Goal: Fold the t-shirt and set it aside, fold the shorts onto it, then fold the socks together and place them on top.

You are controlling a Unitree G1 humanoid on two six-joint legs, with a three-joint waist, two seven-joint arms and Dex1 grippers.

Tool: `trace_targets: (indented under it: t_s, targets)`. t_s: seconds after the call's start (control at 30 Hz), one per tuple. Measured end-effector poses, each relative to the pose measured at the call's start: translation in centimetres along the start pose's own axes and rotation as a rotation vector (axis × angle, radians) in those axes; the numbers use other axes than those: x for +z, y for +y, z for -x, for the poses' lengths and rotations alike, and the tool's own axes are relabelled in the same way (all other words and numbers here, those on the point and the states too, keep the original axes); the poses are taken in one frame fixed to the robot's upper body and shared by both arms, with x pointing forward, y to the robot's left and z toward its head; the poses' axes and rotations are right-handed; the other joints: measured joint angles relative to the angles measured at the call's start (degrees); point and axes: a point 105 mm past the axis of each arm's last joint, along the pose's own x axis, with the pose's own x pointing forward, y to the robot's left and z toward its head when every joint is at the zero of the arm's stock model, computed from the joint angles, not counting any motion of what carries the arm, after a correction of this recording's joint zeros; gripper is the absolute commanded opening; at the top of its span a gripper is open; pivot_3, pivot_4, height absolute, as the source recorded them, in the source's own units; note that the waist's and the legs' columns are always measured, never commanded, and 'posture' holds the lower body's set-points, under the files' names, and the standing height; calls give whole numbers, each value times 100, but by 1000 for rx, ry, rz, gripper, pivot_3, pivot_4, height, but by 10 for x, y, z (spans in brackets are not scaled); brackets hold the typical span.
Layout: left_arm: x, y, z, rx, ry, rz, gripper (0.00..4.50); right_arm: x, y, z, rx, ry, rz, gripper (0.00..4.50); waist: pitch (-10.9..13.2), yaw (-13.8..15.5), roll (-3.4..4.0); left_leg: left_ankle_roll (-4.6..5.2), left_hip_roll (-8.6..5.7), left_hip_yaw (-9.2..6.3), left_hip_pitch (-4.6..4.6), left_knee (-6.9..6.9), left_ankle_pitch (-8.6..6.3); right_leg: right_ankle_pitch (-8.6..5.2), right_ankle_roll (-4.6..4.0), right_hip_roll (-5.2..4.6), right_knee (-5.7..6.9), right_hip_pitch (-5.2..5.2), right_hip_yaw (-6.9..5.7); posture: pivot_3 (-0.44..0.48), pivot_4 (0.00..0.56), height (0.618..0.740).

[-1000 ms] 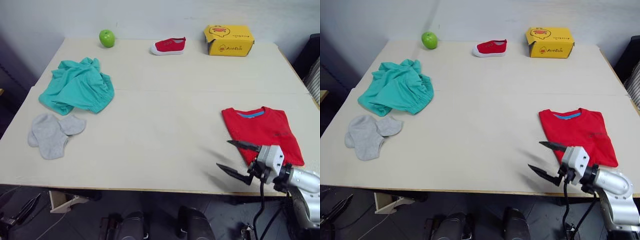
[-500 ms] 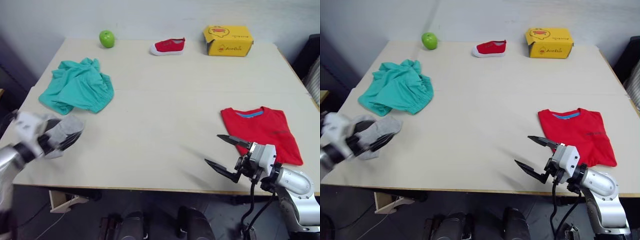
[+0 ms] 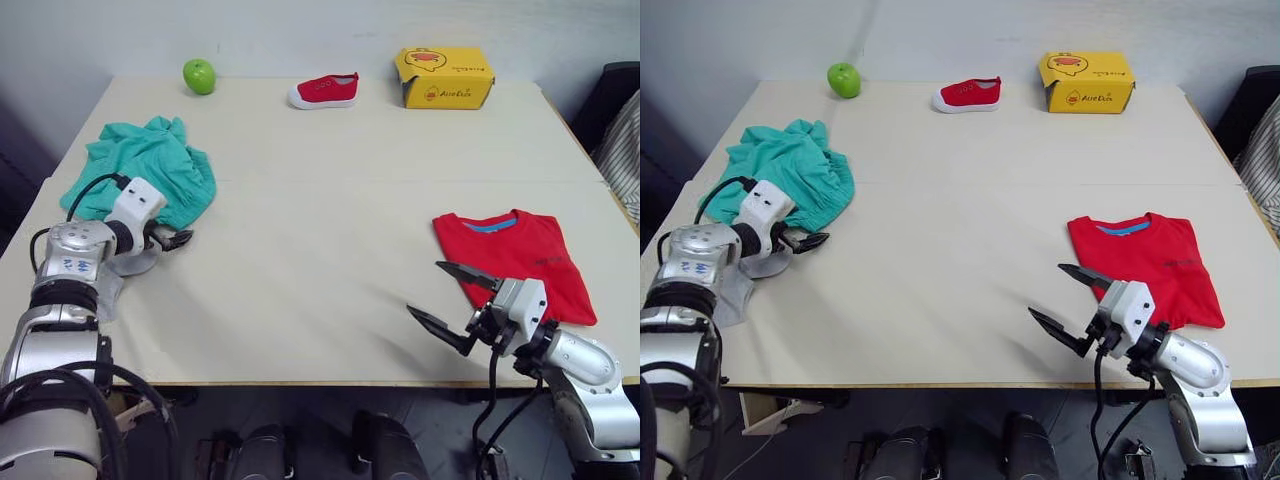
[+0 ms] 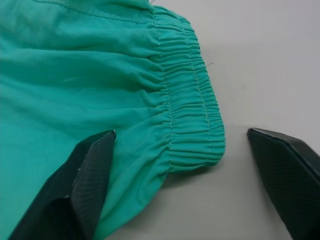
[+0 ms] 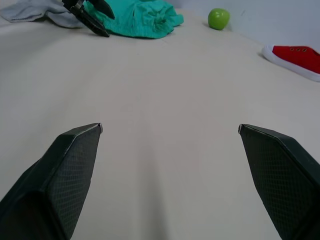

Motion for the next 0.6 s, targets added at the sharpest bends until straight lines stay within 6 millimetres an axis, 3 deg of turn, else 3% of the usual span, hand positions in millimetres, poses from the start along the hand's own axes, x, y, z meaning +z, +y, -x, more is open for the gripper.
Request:
trace_targets:
  t_s: [0.37, 0.47, 0.6]
  targets:
    - [2, -7, -13, 22, -10, 92, 34, -1, -1, 13, -76, 35, 0, 4500, -4, 3, -7, 1, 20, -6, 20, 4, 3, 1, 1, -2, 31, -1, 24, 0, 150, 740]
    - [16, -12, -17, -12, -82, 115, 34, -2, -1, 14, -84, 41, 0, 4500, -3, 27, -12, 3, 7, -8, 12, 10, 3, 1, 1, -3, 29, -2, 22, 0, 150, 740]
    - [55, -20, -19, -116, -239, 102, 34, -3, -2, 21, -94, 65, 11, 4500, 1, 31, -32, 11, 1, -9, -6, 36, -4, 1, 2, -3, 26, -3, 16, 0, 150, 740]
